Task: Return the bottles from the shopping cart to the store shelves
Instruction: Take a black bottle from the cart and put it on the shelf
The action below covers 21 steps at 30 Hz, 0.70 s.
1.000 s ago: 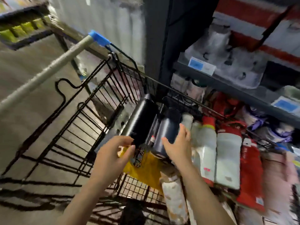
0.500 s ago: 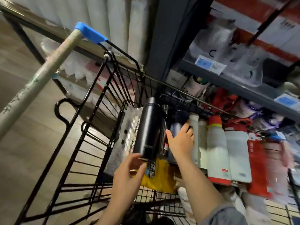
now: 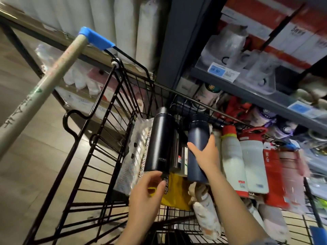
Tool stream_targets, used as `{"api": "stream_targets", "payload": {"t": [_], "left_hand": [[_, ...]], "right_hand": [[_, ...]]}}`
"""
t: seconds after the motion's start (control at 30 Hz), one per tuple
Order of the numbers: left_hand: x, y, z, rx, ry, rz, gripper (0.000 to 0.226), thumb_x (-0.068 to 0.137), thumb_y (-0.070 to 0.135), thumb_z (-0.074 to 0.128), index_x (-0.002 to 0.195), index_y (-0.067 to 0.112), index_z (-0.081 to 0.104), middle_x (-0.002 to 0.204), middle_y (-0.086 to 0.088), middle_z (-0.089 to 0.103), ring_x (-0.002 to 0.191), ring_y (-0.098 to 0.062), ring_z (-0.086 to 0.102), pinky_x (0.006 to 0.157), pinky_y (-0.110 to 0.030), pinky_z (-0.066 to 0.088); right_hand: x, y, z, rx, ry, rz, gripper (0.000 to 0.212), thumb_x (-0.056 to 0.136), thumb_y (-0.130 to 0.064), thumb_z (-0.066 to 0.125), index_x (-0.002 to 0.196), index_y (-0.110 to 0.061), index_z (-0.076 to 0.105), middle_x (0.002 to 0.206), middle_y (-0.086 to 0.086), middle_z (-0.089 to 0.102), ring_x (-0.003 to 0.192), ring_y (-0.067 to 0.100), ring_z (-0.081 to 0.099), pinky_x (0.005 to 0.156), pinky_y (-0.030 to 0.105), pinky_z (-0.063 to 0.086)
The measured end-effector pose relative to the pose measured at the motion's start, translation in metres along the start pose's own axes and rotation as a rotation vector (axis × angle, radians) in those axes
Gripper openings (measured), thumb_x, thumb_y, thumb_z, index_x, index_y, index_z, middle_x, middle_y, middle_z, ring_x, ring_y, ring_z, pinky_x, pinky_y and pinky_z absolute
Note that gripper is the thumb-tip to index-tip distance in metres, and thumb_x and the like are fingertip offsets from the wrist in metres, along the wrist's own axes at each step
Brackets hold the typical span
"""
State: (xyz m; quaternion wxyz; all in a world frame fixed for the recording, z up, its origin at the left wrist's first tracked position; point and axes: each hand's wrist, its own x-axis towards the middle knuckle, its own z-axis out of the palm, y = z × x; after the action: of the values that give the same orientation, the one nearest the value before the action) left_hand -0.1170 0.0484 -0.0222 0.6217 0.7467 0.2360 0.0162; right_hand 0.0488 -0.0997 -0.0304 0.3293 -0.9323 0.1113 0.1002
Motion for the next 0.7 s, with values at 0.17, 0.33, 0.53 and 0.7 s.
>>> {"api": "stream_targets", "payload": {"t": [0.17,0.33,0.53,0.7], "left_hand": [[0.03,0.039,0.002,0.006,0.113,0.049,0.025,0.088,0.017,0.066,0.104,0.034,0.056,0.101,0.017,0.06,0.094,0.002,0.058,0.078,-0.019,0.051],[0.106,0.029,0.002,0.215,0.053,-0.009,0.078,0.081,0.041,0.073,0.145,0.023,0.033,0.139,-0.002,0.045,0.126,-0.018,0.047,0.104,-0.038,0.042],[0.127,0.012,0.018,-0.033,-0.169,-0.211,0.092,0.072,0.04,0.082,0.145,0.027,0.027,0.131,0.004,0.049,0.111,-0.016,0.051,0.095,-0.033,0.043],[0.128,0.002,0.024,0.03,-0.084,-0.209,0.102,0.064,0.048,0.085,0.147,0.031,0.027,0.138,-0.001,0.05,0.121,-0.024,0.051,0.103,-0.044,0.044]], "right_hand": [[-0.04,0.021,-0.047,0.379,-0.004,-0.02,0.088,0.081,-0.035,0.073,0.151,-0.028,0.021,0.145,-0.011,0.039,0.13,0.018,0.044,0.097,0.035,0.042],[-0.077,0.04,-0.071,0.517,-0.046,-0.018,0.089,0.074,-0.039,0.074,0.149,-0.031,0.026,0.143,-0.008,0.046,0.124,0.017,0.05,0.098,0.04,0.048],[-0.109,0.057,-0.08,0.47,-0.083,-0.024,0.099,0.063,-0.049,0.074,0.149,-0.036,0.025,0.147,-0.013,0.04,0.13,0.011,0.043,0.106,0.039,0.042],[-0.113,0.061,-0.078,0.449,-0.092,-0.008,0.101,0.063,-0.051,0.072,0.15,-0.034,0.023,0.148,-0.014,0.036,0.132,0.008,0.04,0.104,0.031,0.039]]}}
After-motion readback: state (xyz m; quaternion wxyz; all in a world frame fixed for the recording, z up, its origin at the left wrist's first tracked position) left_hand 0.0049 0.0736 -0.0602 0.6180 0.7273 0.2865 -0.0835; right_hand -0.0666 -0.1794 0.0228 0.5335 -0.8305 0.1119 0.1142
